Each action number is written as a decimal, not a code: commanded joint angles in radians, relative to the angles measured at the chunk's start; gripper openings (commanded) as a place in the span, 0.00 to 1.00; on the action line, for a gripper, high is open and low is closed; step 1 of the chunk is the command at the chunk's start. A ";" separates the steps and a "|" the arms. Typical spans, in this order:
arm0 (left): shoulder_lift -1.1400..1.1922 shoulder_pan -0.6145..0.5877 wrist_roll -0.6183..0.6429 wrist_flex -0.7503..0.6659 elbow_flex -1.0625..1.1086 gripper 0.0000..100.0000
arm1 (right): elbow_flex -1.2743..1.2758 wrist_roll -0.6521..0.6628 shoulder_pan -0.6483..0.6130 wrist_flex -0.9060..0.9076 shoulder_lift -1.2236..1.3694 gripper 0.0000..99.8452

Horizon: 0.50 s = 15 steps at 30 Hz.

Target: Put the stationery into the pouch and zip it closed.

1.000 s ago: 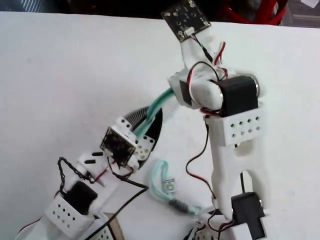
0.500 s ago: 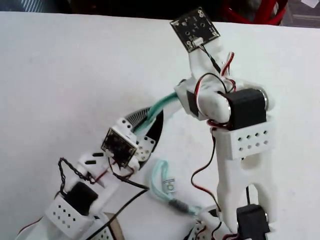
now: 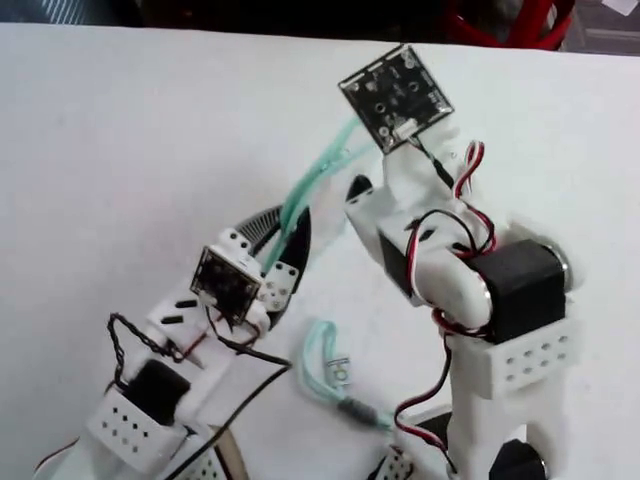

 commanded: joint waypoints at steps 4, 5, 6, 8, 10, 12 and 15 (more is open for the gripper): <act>0.008 -0.008 -0.008 -0.012 -0.002 0.02 | -0.163 -0.057 -0.076 -0.001 0.203 0.23; 0.010 -0.008 -0.008 -0.012 -0.002 0.02 | -0.176 -0.068 -0.090 -0.001 0.226 0.23; 0.010 -0.008 -0.008 -0.012 -0.002 0.02 | -0.186 -0.081 -0.101 0.001 0.242 0.23; 0.010 -0.008 -0.008 -0.012 -0.002 0.02 | -0.198 -0.092 -0.117 0.001 0.255 0.23; 0.010 -0.008 -0.008 -0.012 -0.002 0.02 | -0.196 -0.092 -0.128 0.001 0.257 0.23; 0.010 -0.008 -0.008 -0.012 -0.002 0.02 | -0.195 -0.092 -0.125 0.002 0.263 0.23; 0.010 -0.008 -0.008 -0.012 -0.002 0.02 | -0.143 -0.064 -0.122 0.002 0.257 0.23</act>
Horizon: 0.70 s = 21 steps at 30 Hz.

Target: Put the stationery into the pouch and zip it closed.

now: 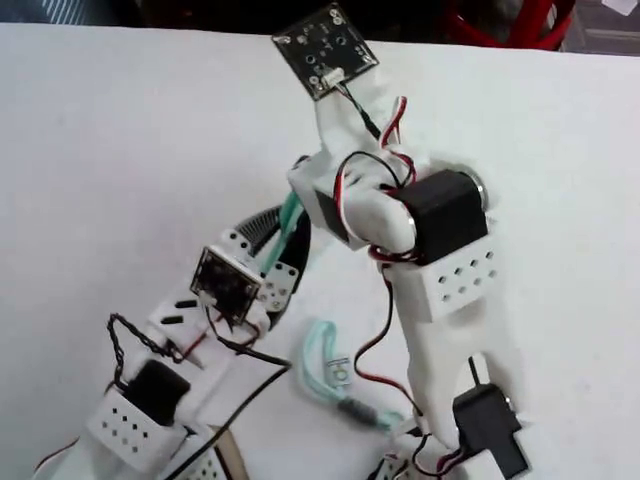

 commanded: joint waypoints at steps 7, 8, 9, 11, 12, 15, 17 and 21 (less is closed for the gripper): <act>0.010 -0.008 -0.008 -0.012 -0.003 0.02 | 0.126 0.063 0.047 0.001 -0.008 0.23; 0.010 -0.008 -0.008 -0.014 -0.003 0.02 | 0.126 0.064 0.058 0.001 -0.008 0.23; 0.010 -0.008 -0.008 -0.014 -0.003 0.02 | 0.126 0.064 0.065 0.001 -0.008 0.23; 0.010 -0.008 -0.008 -0.014 -0.003 0.02 | 0.133 0.064 0.074 0.001 -0.007 0.23; 0.010 -0.008 -0.008 -0.014 -0.003 0.02 | 0.135 0.071 0.077 0.001 -0.001 0.23; 0.010 -0.008 -0.011 -0.011 -0.003 0.02 | 0.155 0.147 0.077 -0.002 0.015 0.23; 0.010 -0.010 -0.011 -0.009 -0.003 0.02 | 0.164 0.176 0.081 -0.002 0.038 0.23; 0.010 -0.010 -0.011 -0.008 -0.003 0.02 | 0.160 0.219 0.173 -0.031 0.107 0.23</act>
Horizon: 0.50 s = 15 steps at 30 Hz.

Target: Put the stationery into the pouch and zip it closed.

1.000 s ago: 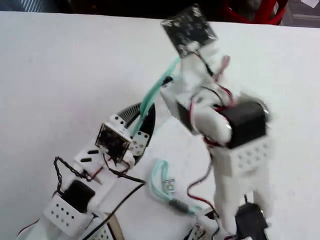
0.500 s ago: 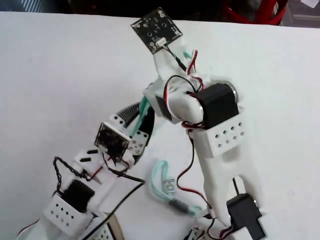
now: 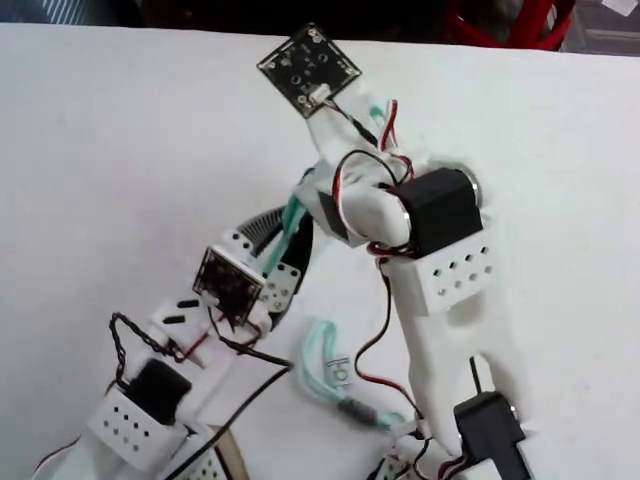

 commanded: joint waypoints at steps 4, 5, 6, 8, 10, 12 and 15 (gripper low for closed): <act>0.010 -0.010 -0.009 0.012 -0.006 0.02 | 0.000 0.063 0.189 -0.061 0.150 0.23; 0.010 -0.010 -0.009 0.015 -0.006 0.02 | -0.020 0.068 0.206 -0.061 0.171 0.23; 0.010 -0.010 -0.009 0.015 -0.006 0.02 | -0.041 0.068 0.223 -0.061 0.193 0.23; 0.010 -0.010 -0.009 0.015 -0.006 0.02 | -0.097 0.068 0.251 -0.061 0.226 0.23; 0.010 -0.010 -0.009 0.015 -0.006 0.02 | -0.150 0.068 0.268 -0.058 0.257 0.23; 0.010 -0.010 -0.009 0.014 -0.006 0.02 | -0.195 0.063 0.262 -0.018 0.272 0.23; 0.010 -0.010 -0.011 0.008 -0.005 0.02 | -0.230 0.023 0.199 0.021 0.242 0.23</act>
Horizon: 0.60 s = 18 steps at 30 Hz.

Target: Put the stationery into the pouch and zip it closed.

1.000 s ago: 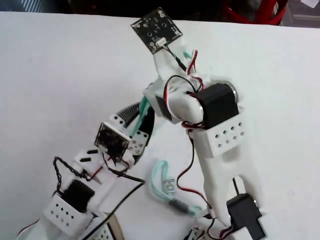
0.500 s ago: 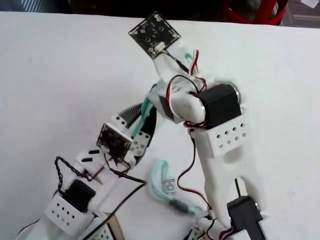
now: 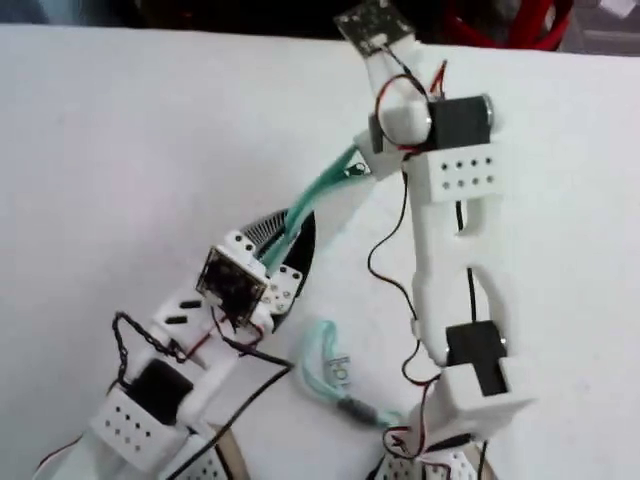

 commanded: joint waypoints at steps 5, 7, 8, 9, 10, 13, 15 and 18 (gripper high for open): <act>0.010 -0.012 -0.009 -0.002 -0.005 0.02 | 0.009 -0.074 -0.127 0.024 -0.186 0.23; 0.010 -0.012 -0.009 -0.002 -0.005 0.02 | 0.008 -0.094 -0.151 0.024 -0.246 0.23; 0.010 -0.012 -0.009 0.000 -0.005 0.02 | 0.006 -0.109 -0.162 0.024 -0.280 0.23; 0.010 -0.012 -0.009 0.000 -0.005 0.02 | 0.006 -0.120 -0.174 0.024 -0.317 0.23; 0.010 -0.012 -0.009 0.000 -0.005 0.02 | 0.006 -0.127 -0.189 0.024 -0.355 0.23; 0.010 -0.010 -0.009 0.002 -0.005 0.02 | 0.011 -0.137 -0.237 0.024 -0.446 0.23; 0.010 -0.010 -0.009 0.002 -0.005 0.02 | 0.021 -0.153 -0.259 0.024 -0.478 0.23; 0.010 -0.010 -0.009 0.002 -0.005 0.02 | 0.060 -0.172 -0.274 0.024 -0.475 0.23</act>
